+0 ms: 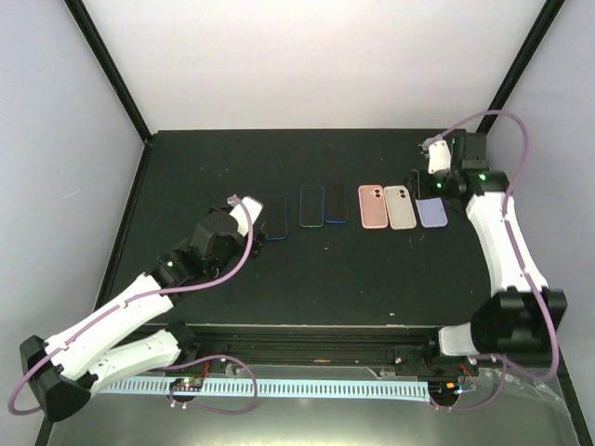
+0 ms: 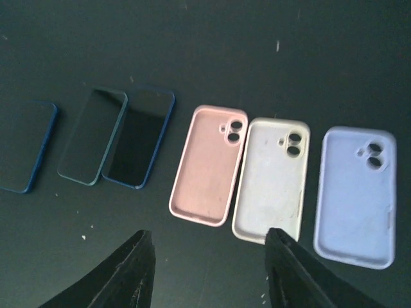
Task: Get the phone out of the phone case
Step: Reset both arms
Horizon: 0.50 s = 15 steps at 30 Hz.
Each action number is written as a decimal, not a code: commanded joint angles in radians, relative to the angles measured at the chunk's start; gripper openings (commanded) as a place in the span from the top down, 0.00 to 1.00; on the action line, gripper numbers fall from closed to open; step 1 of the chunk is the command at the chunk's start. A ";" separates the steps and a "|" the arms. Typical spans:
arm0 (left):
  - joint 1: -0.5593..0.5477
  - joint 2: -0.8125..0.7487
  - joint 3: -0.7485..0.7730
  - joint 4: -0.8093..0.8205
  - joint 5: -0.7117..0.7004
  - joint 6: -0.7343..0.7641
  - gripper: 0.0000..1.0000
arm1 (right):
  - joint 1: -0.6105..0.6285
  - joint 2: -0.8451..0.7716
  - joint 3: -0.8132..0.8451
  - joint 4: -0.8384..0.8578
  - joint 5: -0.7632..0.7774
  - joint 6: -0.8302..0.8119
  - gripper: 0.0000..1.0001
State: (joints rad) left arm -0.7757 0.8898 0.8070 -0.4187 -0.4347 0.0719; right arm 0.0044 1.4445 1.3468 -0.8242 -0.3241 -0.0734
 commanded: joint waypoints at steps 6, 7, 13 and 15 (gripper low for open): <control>0.102 -0.062 0.000 0.027 -0.082 -0.119 0.01 | -0.003 -0.368 -0.226 0.330 0.045 0.060 0.04; 0.109 -0.069 0.001 0.030 -0.089 -0.125 0.01 | -0.003 -0.404 -0.267 0.374 0.051 0.069 0.01; 0.116 -0.140 -0.034 0.088 -0.174 -0.110 0.01 | -0.003 -0.561 -0.453 0.538 0.100 0.167 0.00; 0.117 -0.168 -0.066 0.139 -0.221 -0.103 0.01 | -0.004 -0.577 -0.472 0.550 0.121 0.192 0.00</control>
State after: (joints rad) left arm -0.6666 0.7746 0.7799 -0.3782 -0.5587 -0.0284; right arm 0.0040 0.9020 0.9207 -0.4011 -0.2726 0.0341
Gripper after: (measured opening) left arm 0.989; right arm 0.997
